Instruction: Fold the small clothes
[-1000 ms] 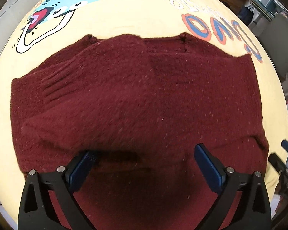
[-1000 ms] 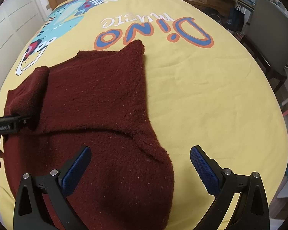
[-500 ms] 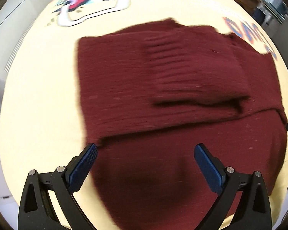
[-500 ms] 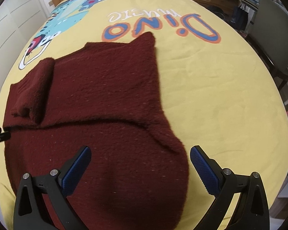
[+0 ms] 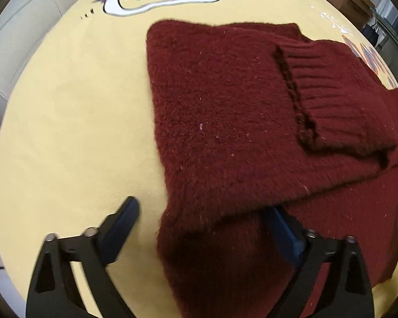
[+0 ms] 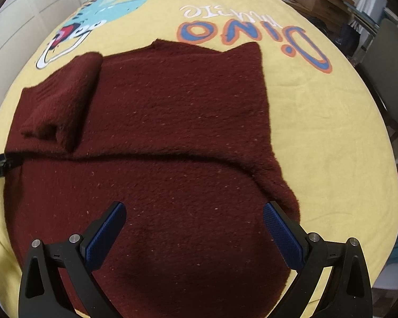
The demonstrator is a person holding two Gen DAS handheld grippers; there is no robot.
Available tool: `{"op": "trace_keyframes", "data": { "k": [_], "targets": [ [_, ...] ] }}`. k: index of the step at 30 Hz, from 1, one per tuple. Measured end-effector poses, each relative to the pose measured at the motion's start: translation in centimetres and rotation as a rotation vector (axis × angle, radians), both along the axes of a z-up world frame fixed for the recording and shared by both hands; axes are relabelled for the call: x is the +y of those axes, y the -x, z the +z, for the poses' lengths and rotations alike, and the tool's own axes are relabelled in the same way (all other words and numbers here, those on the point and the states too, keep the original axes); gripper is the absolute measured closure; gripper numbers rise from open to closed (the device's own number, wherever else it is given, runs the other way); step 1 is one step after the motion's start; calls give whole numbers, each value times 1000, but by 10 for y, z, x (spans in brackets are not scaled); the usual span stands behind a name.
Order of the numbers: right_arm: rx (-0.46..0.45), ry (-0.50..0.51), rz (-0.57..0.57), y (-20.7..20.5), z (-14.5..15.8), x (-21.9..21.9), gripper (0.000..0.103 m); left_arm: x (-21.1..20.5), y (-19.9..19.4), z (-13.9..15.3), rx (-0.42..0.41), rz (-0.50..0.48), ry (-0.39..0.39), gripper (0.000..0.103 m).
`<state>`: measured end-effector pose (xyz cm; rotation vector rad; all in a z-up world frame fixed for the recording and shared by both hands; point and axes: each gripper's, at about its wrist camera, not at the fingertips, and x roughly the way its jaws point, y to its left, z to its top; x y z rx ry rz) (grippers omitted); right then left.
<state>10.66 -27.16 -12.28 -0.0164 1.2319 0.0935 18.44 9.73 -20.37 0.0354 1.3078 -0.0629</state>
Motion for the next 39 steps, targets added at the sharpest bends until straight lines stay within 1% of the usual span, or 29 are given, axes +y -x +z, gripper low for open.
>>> {"op": "trace_keyframes", "data": {
  "k": [2,5,7,8,10,11,12,13,15,18,21,24,29,30,31,33,36,38,39],
  "targets": [
    [-2,9,13,-2,2,8,0,2,0,-4,3,0,19,21],
    [-17,26,50,-9,8,26,0,3,0,-4,-9,-5,48,26],
    [-29,34,80,-15,14,41,0,6,1,-3,-21,-6,69,39],
    [-35,37,93,-18,16,49,0,8,2,-2,-25,-10,74,42],
    [-51,41,129,-25,23,68,0,10,2,0,-27,-18,82,57],
    [-59,41,147,-29,27,77,0,11,2,1,-26,-24,89,63],
    [-72,42,169,-33,32,90,0,12,3,3,-22,-30,109,77],
    [-82,43,185,-37,36,99,0,14,4,6,-19,-33,123,83],
    [-102,40,233,-43,42,123,0,12,3,10,-19,-42,124,85],
    [-121,49,303,-51,45,158,0,10,4,11,-23,-64,115,85],
    [-124,54,392,-57,42,196,0,10,2,8,-16,-55,133,85],
    [-91,60,467,-67,31,226,1,15,5,6,-20,-51,139,85],
    [-61,149,558,-83,8,265,1,11,8,6,-24,-64,130,85],
    [-57,163,572,-85,4,271,0,11,6,6,-23,-63,134,85],
    [-49,181,586,-88,-1,275,1,28,5,10,-22,-63,137,85],
    [-38,203,603,-92,-8,281,1,26,8,7,-23,-67,136,85],
    [-3,203,605,-99,-22,284,1,27,8,6,-22,-65,137,85],
    [17,190,603,-104,-29,284,9,26,8,6,-21,-66,134,85],
    [19,188,599,-107,-31,283,11,26,8,6,-21,-68,131,85]
  ]
}}
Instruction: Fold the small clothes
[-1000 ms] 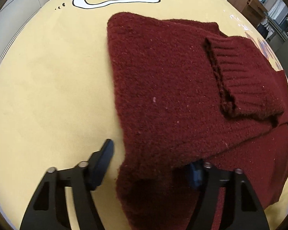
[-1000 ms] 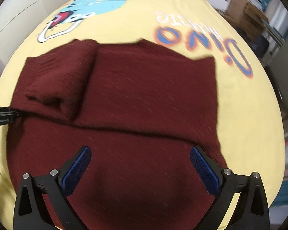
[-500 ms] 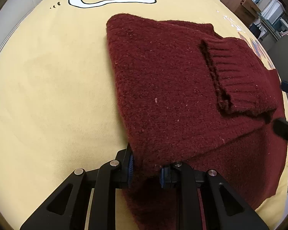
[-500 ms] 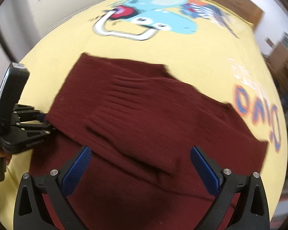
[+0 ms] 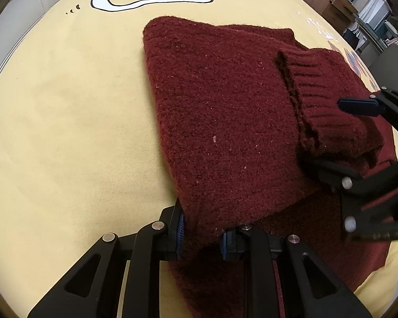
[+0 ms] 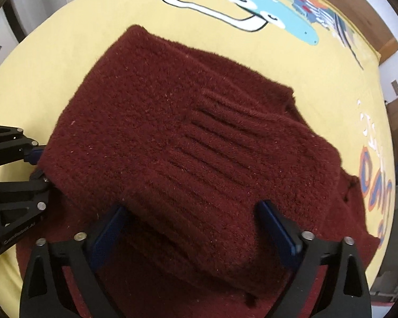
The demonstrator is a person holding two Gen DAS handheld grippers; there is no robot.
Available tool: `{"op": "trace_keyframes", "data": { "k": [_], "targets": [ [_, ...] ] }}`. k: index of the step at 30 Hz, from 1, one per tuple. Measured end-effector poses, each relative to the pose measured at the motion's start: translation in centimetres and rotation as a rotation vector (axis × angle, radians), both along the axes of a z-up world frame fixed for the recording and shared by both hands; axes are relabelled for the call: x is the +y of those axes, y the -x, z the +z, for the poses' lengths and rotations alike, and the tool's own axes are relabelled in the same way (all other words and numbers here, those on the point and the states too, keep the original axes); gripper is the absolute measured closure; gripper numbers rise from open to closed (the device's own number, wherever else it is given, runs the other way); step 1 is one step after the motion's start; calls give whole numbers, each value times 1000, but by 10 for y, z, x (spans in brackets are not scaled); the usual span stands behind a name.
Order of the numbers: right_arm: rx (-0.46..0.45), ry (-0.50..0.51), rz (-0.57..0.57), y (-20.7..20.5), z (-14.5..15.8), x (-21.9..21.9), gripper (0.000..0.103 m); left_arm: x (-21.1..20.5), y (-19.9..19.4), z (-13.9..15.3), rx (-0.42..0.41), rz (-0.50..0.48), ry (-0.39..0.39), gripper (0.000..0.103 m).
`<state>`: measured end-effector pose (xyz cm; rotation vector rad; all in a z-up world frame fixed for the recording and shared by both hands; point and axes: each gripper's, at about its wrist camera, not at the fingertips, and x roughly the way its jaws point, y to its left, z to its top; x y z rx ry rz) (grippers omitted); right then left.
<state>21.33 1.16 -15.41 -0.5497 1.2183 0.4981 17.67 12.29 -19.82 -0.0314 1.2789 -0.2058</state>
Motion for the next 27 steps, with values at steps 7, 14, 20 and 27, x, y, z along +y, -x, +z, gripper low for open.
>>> {"op": "trace_keyframes", "data": {
  "k": [7,14,20,27],
  "targets": [
    [-9,-44,-75,-16,10,-31,81,-4,6,0,-9,-8,-32,85],
    [18,-300,-286,-23,51,-105,86,-8,15,4,-25,-27,-66,85],
    [-31,-346,-424,-25,76,-172,87,-11,17,8,-22,-26,-78,85],
    [-17,-358,-560,0,66,-237,89,-15,20,8,-20,-43,-104,85]
  ]
}}
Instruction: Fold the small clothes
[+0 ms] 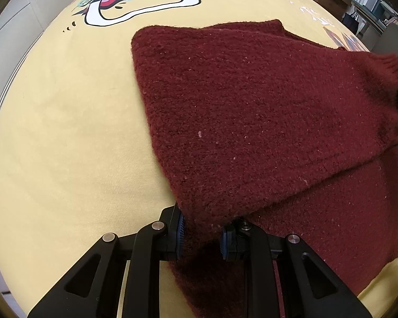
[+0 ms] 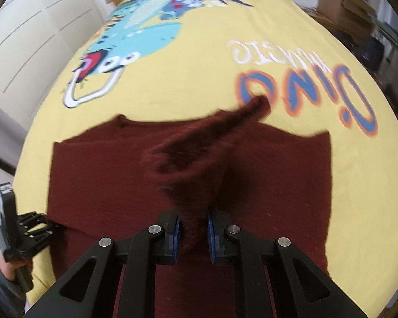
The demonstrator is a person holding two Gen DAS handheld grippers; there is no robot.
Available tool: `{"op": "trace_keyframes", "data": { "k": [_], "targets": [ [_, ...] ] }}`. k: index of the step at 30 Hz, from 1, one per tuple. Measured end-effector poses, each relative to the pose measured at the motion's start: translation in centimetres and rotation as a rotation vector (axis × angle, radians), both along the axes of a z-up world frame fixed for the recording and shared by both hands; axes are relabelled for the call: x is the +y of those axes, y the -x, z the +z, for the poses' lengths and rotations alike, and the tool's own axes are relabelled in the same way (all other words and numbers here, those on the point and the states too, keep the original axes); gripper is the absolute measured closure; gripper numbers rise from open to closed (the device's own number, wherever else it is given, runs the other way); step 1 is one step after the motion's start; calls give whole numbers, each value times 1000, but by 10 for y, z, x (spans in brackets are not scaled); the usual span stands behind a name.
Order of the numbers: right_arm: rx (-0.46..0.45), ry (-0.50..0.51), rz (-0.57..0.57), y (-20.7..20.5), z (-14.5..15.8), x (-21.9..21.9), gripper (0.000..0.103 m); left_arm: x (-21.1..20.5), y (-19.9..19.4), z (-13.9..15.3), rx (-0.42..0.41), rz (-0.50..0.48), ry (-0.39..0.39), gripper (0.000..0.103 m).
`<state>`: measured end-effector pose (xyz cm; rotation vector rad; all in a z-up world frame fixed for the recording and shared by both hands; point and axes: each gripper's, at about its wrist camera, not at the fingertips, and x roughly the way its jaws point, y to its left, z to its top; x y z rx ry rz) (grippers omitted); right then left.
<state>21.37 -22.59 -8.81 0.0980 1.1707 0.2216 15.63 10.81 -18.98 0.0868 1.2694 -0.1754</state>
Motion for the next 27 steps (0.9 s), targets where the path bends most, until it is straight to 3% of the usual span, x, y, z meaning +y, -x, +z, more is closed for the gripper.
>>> {"op": "trace_keyframes", "data": {
  "k": [8,13,18,23,27],
  "targets": [
    [106,-47,-93,9,-50,-41,92,1,-1,2,14,1,-14,85],
    [97,-86,-146,14,-56,-52,93,-2,-7,4,15,-5,-29,85],
    [52,-28,-156,17,-44,-58,94,-9,-10,8,17,-23,-50,85],
    [88,29,-154,19,-64,-58,94,-2,-15,1,26,29,-16,85],
    [92,53,-140,19,-66,-54,93,-3,-15,2,2,5,-36,82]
  ]
}}
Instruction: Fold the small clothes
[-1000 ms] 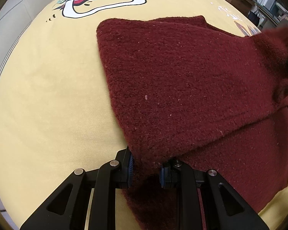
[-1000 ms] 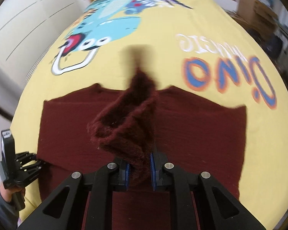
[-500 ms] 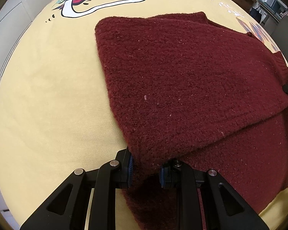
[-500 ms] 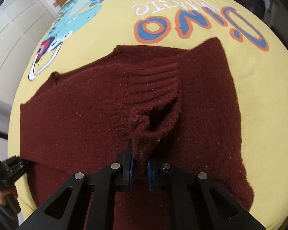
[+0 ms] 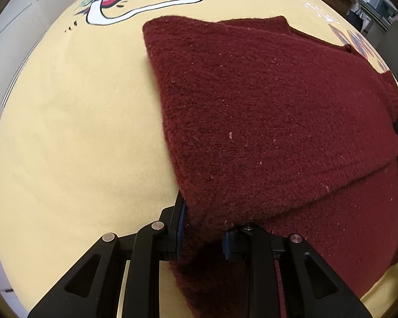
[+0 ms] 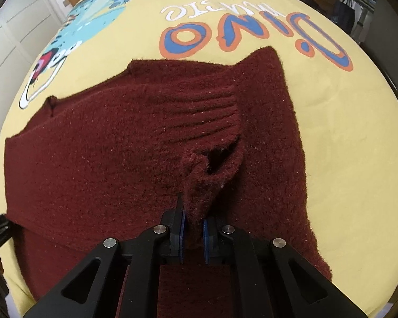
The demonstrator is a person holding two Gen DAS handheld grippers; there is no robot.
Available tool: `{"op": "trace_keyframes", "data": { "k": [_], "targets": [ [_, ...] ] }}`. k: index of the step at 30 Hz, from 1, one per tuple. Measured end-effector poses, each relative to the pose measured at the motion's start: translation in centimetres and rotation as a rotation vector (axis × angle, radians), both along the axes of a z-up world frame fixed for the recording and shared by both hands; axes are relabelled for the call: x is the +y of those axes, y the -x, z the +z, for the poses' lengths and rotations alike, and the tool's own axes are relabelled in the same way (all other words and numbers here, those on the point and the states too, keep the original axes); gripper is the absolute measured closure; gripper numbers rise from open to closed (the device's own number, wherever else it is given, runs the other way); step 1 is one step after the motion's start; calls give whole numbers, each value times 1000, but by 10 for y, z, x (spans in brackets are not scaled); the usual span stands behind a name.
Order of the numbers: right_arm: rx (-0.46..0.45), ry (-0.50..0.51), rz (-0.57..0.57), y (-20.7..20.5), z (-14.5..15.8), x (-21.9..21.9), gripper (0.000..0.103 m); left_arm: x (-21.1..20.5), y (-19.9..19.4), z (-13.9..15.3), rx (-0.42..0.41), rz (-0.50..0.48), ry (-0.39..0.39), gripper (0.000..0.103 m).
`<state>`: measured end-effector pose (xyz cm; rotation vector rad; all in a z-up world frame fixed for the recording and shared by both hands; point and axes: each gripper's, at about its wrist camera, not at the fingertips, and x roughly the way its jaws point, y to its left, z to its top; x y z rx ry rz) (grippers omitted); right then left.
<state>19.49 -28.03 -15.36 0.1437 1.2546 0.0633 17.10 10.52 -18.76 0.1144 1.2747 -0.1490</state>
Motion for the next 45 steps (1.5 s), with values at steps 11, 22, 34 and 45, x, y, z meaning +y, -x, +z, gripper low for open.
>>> {"op": "trace_keyframes", "data": {
  "k": [11,22,34,45],
  "targets": [
    [-12,92,35,9,12,-1,21,9,7,40,-39,49,-55,13],
    [-192,90,103,19,77,30,0,-25,11,114,-277,13,56,1],
    [-210,170,222,17,18,102,1,-89,-11,23,-156,1,13,1],
    [-197,153,167,12,-1,49,1,-44,-11,11,-155,65,26,1]
  ]
}}
